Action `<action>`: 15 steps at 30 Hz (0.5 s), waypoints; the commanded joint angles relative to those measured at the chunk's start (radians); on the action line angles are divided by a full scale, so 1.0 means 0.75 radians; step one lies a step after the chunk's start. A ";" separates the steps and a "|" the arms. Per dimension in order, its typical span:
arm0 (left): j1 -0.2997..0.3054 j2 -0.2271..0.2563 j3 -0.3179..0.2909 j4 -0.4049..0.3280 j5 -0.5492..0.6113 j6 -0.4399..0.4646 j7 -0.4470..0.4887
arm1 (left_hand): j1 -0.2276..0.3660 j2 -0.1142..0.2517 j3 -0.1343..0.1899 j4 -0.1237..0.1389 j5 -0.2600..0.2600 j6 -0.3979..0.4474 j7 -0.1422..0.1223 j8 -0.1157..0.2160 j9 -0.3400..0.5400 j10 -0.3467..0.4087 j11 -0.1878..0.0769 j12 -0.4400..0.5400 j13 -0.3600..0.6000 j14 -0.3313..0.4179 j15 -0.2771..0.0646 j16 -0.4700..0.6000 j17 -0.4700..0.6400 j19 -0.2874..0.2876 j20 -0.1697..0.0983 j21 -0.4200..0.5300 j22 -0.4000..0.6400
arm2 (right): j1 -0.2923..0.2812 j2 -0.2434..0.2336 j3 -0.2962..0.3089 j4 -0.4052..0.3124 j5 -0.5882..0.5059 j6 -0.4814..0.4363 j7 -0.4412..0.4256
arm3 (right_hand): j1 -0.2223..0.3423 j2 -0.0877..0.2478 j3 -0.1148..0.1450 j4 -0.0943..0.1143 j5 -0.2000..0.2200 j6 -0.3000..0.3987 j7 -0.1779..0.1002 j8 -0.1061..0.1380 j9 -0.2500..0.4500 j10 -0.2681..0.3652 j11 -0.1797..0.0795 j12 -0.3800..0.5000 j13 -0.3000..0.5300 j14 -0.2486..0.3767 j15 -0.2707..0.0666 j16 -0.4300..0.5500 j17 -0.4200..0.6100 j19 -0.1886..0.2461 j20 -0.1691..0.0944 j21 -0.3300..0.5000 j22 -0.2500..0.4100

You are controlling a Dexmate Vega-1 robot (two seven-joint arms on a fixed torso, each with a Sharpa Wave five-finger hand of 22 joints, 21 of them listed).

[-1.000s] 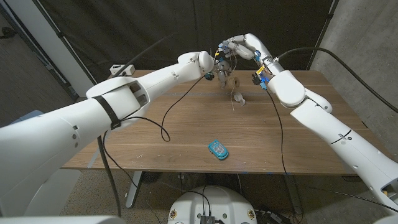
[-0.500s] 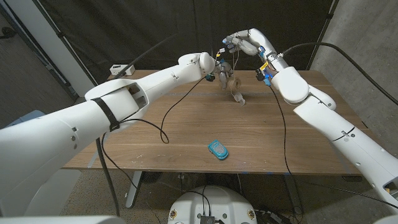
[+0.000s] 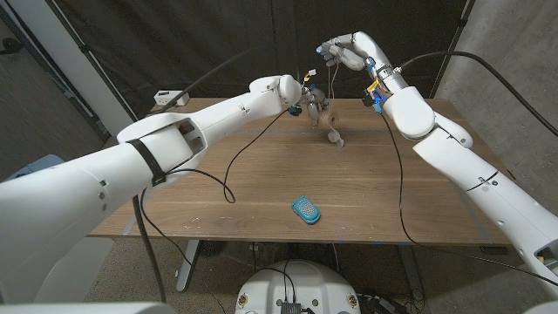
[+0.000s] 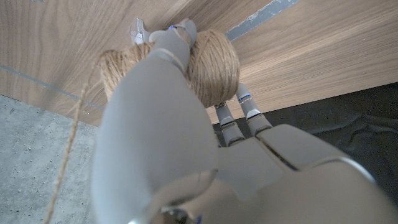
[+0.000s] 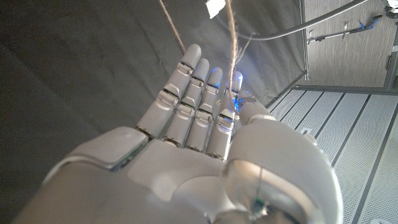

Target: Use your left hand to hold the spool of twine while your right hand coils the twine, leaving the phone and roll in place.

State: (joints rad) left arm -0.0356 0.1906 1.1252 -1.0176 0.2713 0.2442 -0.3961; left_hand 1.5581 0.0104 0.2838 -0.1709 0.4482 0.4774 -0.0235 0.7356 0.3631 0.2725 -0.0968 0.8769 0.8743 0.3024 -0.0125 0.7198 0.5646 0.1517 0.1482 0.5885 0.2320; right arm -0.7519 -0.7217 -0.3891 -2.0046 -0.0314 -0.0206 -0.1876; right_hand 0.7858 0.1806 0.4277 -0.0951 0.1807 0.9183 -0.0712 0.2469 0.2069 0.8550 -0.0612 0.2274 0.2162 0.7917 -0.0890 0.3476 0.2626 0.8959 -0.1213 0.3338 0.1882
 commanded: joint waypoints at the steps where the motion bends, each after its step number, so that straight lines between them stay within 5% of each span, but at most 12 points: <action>1: 0.022 0.041 -0.013 -0.072 0.004 -0.019 -0.022 | -0.064 0.150 0.007 0.012 0.006 0.138 0.111 0.030 0.064 0.150 0.115 0.012 0.017 0.060 0.008 0.365 0.052 -0.012 0.004 0.012 -0.001 | 0.048 0.016 -0.020 0.042 -0.028 -0.008 0.004 | 0.012 0.001 0.002 0.000 0.000 0.009 0.000 -0.006 0.006 0.007 -0.009 -0.004 0.006 0.013 -0.145 -0.003 0.008 0.001 -0.035 0.004 0.005; 15: 0.050 0.083 -0.022 -0.175 0.021 -0.039 -0.048 | -0.062 0.151 0.007 0.012 0.008 0.140 0.111 0.031 0.064 0.149 0.114 0.012 0.018 0.057 0.004 0.367 0.050 -0.015 0.000 0.019 -0.003 | 0.070 0.020 -0.025 0.063 -0.036 -0.015 0.006 | 0.012 0.001 0.000 0.000 0.000 0.009 0.000 -0.010 0.006 0.008 -0.006 -0.007 0.007 0.014 -0.147 -0.003 0.013 0.004 -0.033 0.009 0.005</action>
State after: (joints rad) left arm -0.0133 0.2293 1.1137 -1.0912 0.2774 0.2254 -0.4176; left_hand 1.5580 0.0104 0.2838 -0.1709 0.4478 0.4808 -0.0269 0.7356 0.3631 0.2740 -0.0984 0.8777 0.8743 0.3024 -0.0125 0.7198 0.5646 0.1480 0.1444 0.5963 0.2274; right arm -0.7139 -0.7089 -0.4047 -1.9707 -0.0516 -0.0242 -0.1864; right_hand 0.7858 0.1806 0.4277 -0.0951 0.1807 0.9182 -0.0713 0.2388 0.2069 0.8550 -0.0612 0.2274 0.2162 0.7917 -0.0890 0.3476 0.2673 0.8959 -0.1212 0.3339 0.1882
